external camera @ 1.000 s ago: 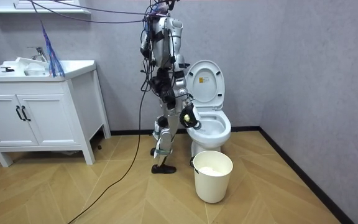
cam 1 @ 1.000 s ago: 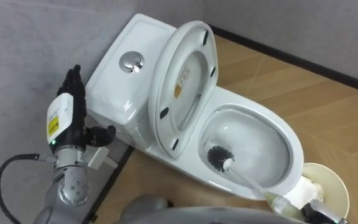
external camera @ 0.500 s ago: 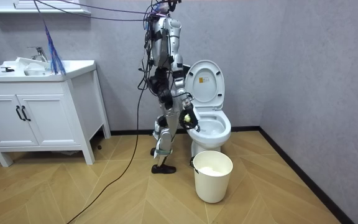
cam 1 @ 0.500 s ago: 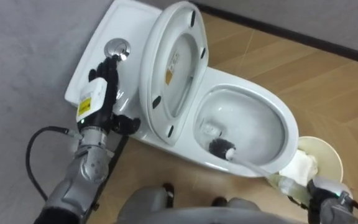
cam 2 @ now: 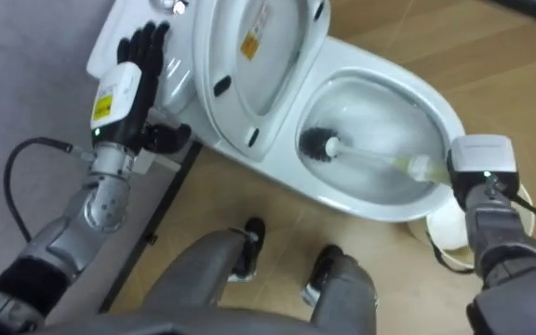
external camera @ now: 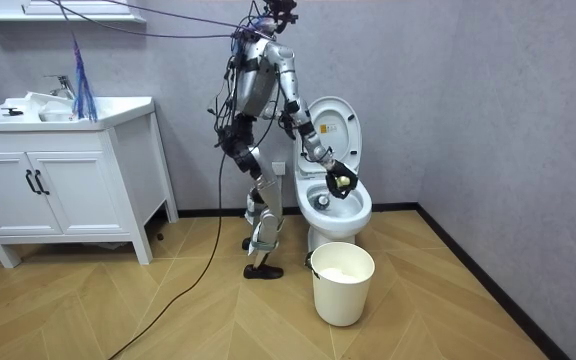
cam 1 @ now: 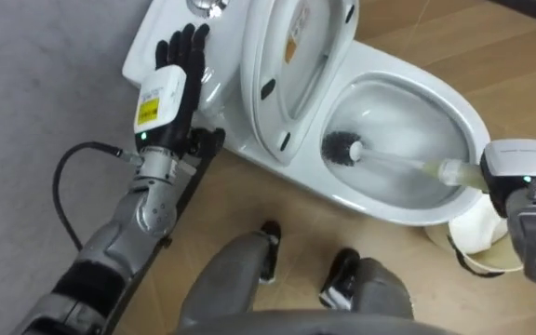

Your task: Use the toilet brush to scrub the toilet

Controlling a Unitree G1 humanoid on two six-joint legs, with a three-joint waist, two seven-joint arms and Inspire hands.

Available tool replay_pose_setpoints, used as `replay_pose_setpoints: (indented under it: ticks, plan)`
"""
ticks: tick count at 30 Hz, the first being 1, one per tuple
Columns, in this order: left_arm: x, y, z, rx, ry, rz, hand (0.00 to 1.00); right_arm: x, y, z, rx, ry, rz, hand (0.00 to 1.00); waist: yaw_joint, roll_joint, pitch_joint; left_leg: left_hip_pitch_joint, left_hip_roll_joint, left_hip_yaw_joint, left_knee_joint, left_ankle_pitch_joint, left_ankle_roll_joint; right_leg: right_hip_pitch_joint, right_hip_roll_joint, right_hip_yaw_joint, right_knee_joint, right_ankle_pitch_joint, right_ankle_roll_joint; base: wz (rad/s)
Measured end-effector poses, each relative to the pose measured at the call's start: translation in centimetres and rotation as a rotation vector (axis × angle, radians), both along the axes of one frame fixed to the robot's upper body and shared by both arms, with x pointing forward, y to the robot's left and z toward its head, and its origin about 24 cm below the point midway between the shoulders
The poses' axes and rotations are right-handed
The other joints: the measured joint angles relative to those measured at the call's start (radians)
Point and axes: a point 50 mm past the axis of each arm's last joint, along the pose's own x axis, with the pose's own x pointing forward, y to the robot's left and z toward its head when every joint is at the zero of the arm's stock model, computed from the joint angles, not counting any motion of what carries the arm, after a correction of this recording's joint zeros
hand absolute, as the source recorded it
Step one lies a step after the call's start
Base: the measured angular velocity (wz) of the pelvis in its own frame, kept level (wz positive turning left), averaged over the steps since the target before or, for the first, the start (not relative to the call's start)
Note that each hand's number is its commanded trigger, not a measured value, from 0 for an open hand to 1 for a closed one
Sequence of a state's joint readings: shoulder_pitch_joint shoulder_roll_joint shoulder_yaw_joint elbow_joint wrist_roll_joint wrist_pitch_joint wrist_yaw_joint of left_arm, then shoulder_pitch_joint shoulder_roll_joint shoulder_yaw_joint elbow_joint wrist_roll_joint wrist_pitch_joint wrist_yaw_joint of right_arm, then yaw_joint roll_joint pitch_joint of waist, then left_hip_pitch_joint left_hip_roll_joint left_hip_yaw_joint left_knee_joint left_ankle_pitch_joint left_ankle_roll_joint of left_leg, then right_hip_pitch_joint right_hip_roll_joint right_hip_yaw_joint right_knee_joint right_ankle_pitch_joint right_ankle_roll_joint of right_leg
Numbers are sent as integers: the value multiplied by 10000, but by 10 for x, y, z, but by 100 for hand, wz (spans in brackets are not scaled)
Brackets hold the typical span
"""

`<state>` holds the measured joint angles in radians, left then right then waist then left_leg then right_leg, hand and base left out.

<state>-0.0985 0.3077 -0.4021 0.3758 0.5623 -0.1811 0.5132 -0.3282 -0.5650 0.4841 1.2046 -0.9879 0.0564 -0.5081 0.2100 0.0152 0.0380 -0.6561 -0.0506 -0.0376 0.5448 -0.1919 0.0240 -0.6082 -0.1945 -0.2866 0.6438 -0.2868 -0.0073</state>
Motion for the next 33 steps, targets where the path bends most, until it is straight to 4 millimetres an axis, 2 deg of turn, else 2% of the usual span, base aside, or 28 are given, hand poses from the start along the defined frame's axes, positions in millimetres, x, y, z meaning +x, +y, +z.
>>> replay_pose_setpoints:
  ticks: [5,9,11,15,18,22,24,26,29,30,31,33]
  plan:
    - [1,8,10,333,-679,-55,0,18,1,18,-666,-846,593,100,218,-4,11,-793,60,223,292,23,-42,-967,28,247,389,-49,-107,-9]
    - [1,14,13,509,-913,49,0,31,3,28,-887,-1255,563,100,220,48,45,-1101,71,328,425,29,-73,-1387,-51,389,649,-110,-200,-4]
    - [1,15,14,513,-985,82,0,36,1,34,-904,-1474,491,100,187,121,57,-1232,69,358,508,32,-76,-1543,-68,432,747,-113,-208,-2]
    - [6,17,18,582,-1159,161,0,43,-4,43,-848,-1920,46,100,183,110,84,-1566,51,583,737,32,-71,-2034,-151,653,1154,-190,-239,-4]
    - [8,19,20,652,-1196,326,0,47,-5,49,-859,-2149,-50,100,75,187,90,-1730,44,605,781,36,-69,-2201,-202,646,1272,-209,-258,-1]
    - [8,18,22,683,-1203,378,0,44,-12,52,-1228,-2002,-35,100,41,301,87,-1812,40,603,787,35,-67,-2281,-259,607,1338,-210,-262,4]
    - [9,14,21,641,-1174,298,0,41,-23,58,-1977,-1790,105,100,125,476,90,-1864,45,655,786,43,-43,-2348,-318,616,1381,-211,-251,2]
    - [9,11,22,657,-1180,267,0,38,-29,60,-2344,-1629,39,100,217,537,88,-1913,46,688,778,43,-36,-2427,-320,645,1401,-212,-249,0]
    - [8,7,23,666,-1161,350,0,31,-31,55,-2663,-1286,120,100,327,567,71,-1932,63,683,798,46,-42,-2476,-277,647,1394,-219,-258,0]
    - [7,5,22,649,-1133,371,0,25,-32,50,-2716,-1103,131,100,381,655,24,-1908,45,688,800,45,-44,-2425,-208,618,1347,-221,-256,0]
    - [7,5,22,657,-1104,358,0,23,-32,48,-2762,-1020,186,100,406,639,37,-1889,43,688,794,45,-44,-2402,-183,614,1331,-221,-256,0]
    - [6,3,19,632,-983,351,0,16,-31,42,-2932,-928,265,100,432,779,6,-1828,83,677,764,45,-44,-2254,-117,569,1169,-220,-257,0]
